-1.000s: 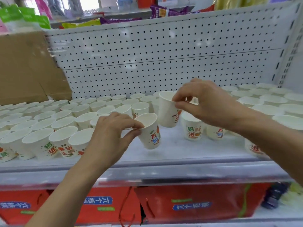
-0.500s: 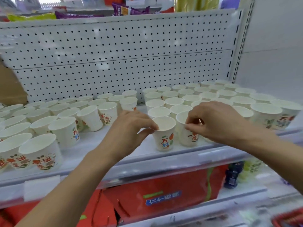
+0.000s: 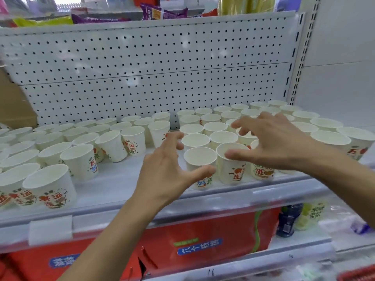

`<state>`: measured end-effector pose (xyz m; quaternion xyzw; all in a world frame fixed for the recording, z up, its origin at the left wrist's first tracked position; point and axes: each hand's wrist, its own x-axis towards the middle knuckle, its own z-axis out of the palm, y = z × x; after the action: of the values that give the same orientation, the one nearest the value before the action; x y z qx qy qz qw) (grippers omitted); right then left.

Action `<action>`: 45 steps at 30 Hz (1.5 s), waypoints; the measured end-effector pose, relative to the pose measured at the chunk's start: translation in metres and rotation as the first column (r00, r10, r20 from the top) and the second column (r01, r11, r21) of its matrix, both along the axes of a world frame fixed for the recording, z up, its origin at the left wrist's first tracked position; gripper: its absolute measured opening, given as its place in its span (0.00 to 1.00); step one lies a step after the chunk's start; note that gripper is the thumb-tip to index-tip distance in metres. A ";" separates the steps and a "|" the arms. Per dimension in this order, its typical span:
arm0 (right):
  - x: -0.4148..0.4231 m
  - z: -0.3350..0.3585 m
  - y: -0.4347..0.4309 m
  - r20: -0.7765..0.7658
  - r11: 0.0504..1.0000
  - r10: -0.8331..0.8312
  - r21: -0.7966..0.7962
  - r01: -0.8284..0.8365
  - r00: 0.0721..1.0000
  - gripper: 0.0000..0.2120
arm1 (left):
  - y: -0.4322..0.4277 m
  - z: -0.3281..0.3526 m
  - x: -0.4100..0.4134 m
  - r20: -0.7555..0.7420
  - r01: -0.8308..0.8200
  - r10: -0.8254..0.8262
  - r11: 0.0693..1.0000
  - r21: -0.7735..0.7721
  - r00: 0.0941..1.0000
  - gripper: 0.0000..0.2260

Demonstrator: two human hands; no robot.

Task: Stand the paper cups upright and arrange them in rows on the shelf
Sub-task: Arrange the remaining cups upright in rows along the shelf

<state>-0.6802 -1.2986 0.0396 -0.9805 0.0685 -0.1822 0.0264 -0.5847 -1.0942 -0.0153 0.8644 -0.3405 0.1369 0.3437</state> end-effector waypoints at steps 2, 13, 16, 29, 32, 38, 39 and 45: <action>0.005 -0.005 0.002 -0.013 0.999 0.019 -0.041 -0.020 1.000 0.41 | -0.007 -0.004 0.001 -0.003 -0.036 0.036 0.998 0.042 0.999 0.43; 0.014 -0.010 -0.002 -0.047 0.996 0.025 -0.089 -0.030 0.999 0.40 | -0.023 -0.010 0.001 0.093 -0.115 0.110 0.992 0.052 0.990 0.36; 0.015 -0.008 -0.003 -0.065 0.996 0.010 -0.089 -0.016 0.998 0.42 | -0.023 -0.008 0.001 0.091 -0.133 0.126 0.988 0.074 0.988 0.35; 0.019 -0.003 -0.006 -0.049 0.995 0.046 -0.092 -0.050 0.998 0.40 | -0.020 -0.004 -0.007 0.040 -0.146 0.142 0.983 0.114 0.989 0.38; 0.023 0.009 -0.004 -0.014 0.991 0.132 -0.028 -0.133 0.991 0.34 | -0.008 0.000 -0.010 0.027 -0.125 0.123 0.989 0.076 0.992 0.37; 0.069 0.032 0.008 -0.012 0.935 0.352 0.047 -0.351 0.936 0.18 | 0.041 0.023 0.028 0.066 -0.135 0.125 0.972 0.190 0.990 0.25; 0.084 0.036 0.014 -0.032 0.927 0.374 0.044 -0.373 0.927 0.16 | 0.049 0.029 0.045 0.092 -0.161 0.144 0.961 0.226 0.985 0.23; 0.188 0.030 0.058 -0.185 0.915 0.380 -0.066 -0.397 0.906 0.18 | 0.072 0.051 0.151 0.230 -0.235 0.127 0.807 0.542 0.965 0.21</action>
<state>-0.4922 -1.2404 0.0695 -0.9864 -0.1356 -0.0929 0.0060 -0.4339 -1.0219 0.0362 0.9394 -0.3116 0.1408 0.0255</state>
